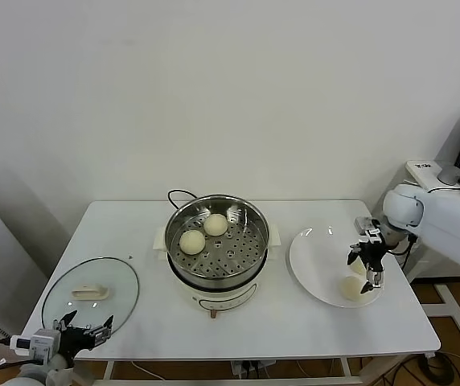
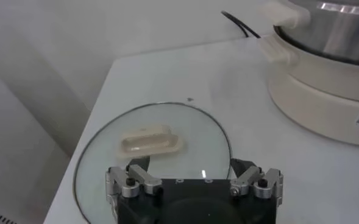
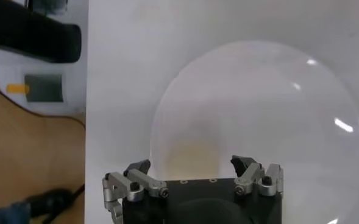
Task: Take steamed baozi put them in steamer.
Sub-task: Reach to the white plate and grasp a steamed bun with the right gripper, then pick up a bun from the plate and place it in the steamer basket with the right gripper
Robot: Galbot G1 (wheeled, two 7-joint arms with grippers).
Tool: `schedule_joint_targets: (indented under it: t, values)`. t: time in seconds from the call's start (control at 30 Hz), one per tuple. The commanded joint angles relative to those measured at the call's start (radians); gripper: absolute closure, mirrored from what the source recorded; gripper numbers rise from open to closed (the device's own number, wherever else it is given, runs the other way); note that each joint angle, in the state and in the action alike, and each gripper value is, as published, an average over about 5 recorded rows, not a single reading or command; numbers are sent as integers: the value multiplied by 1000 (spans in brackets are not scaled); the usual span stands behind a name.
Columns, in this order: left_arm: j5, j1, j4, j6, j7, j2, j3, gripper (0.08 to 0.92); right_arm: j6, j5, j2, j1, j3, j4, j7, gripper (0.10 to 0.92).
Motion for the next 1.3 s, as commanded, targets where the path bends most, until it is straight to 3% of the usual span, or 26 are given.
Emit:
schedule_joint_targets:
  t: [0.03,0.43,0.9,1.3]
  values:
    - [1,2,0,1,1,0,0,177,39,-138,37,-166,156,-88,2,203]
    - [4,11,-3,-1,1,-3,-1,177,41,-176,100,-207,217,-161,4,209]
    - [6,19,-11,0,1,-8,-8,177,40,-187,80,-186,218,-134,-58,566]
    - [12,18,-20,2,1,0,-10,177,77,-38,49,264,6,31,-96,601]
